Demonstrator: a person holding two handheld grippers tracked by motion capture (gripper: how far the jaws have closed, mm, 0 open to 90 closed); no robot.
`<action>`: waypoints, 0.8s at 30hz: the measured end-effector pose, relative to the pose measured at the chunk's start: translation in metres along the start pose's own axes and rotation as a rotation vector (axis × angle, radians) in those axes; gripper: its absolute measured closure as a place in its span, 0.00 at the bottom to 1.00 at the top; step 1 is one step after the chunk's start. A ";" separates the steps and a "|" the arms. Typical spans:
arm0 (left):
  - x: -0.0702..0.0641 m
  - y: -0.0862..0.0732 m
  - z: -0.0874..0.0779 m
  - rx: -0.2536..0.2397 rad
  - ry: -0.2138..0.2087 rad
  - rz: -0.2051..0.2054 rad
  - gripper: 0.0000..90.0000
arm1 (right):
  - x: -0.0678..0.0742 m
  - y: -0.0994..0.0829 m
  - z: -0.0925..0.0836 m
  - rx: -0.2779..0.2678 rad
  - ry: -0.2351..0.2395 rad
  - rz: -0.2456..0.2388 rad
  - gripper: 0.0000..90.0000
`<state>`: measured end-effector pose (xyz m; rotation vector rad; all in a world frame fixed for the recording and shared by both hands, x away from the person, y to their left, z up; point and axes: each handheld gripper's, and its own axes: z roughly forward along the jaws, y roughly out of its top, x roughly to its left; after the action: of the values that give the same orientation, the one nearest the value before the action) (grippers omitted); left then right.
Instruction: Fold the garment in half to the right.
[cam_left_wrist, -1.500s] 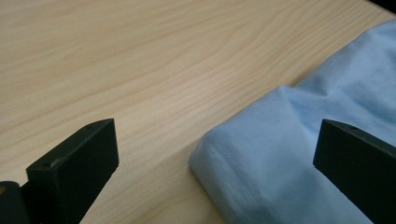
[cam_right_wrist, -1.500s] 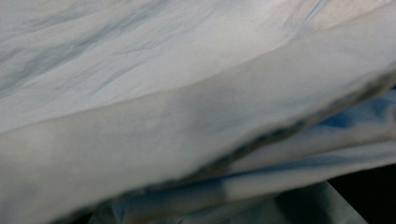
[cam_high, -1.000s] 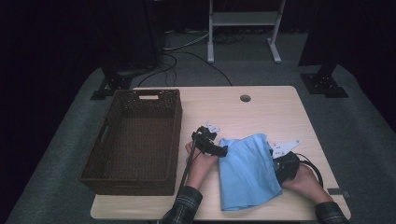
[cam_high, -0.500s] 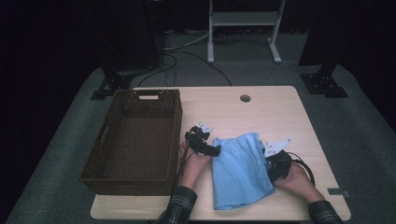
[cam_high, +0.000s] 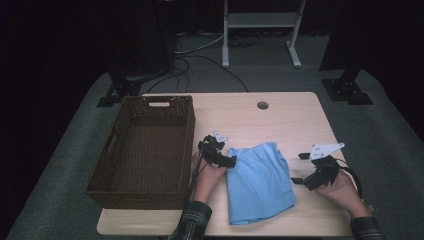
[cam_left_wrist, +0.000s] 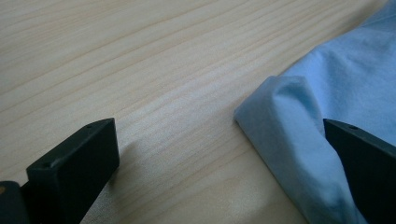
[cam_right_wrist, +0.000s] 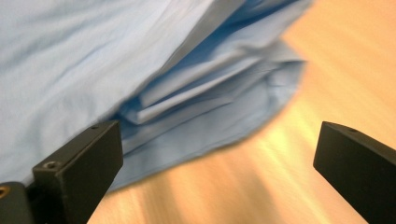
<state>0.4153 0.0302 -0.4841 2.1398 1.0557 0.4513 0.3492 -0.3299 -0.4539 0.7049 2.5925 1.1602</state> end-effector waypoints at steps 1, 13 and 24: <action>0.000 0.000 0.000 0.000 0.000 0.000 0.00 | 0.000 0.000 0.000 0.000 0.000 0.000 0.00; 0.000 0.000 0.000 0.000 0.000 0.001 0.00 | -0.012 0.064 0.019 -0.111 -0.013 0.095 0.00; 0.000 0.000 0.000 -0.002 0.000 -0.002 0.00 | -0.042 0.090 0.072 -0.069 -0.058 0.184 0.00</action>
<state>0.4152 0.0300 -0.4842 2.1363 1.0571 0.4517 0.4433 -0.2527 -0.4349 0.9636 2.4692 1.2543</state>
